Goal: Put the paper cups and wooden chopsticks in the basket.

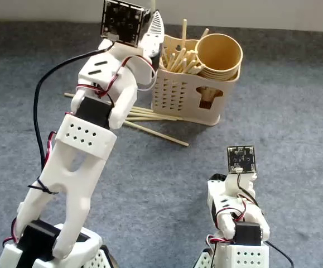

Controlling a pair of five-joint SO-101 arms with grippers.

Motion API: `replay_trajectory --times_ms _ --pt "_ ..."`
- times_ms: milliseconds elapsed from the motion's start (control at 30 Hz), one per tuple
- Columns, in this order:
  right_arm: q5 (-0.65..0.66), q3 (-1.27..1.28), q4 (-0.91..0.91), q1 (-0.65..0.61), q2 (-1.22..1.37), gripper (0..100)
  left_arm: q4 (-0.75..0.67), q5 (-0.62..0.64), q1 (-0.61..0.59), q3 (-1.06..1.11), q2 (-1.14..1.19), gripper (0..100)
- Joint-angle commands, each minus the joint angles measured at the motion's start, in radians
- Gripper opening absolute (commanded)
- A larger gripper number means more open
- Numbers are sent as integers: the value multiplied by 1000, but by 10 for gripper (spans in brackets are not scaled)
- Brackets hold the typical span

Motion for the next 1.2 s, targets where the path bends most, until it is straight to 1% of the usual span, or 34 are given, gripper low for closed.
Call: replay_trajectory --times_ms 0,67,200,333,400,433,500,567,633,733,933,1067,1167 --pt "12 97 -19 10 -12 5 -35 127 -48 -51 -1 7" --pt "12 97 -19 10 -12 5 -75 155 -53 -38 4 7" --pt "12 97 -19 10 -12 5 -157 160 -47 4 47 7" --pt "12 97 -19 10 -12 5 -166 163 -47 5 54 7" --pt "12 97 -19 10 -12 5 -143 164 -47 7 54 8" --pt "12 97 -19 10 -12 5 -126 184 -47 7 54 8" --pt "12 97 -19 10 -12 5 -92 275 -47 7 58 17" --pt "12 97 -19 10 -12 5 -49 376 -50 4 59 65" --pt "12 97 -19 10 -12 5 6 440 -50 -1 61 117" --pt "12 97 -21 10 -12 5 64 443 -48 -2 58 148" --pt "12 97 -21 10 -12 5 75 437 -58 -4 54 147" --pt "12 97 -21 10 -12 5 75 338 -67 -4 50 147" --pt "12 97 -21 10 -12 5 83 311 -67 12 -4 146"
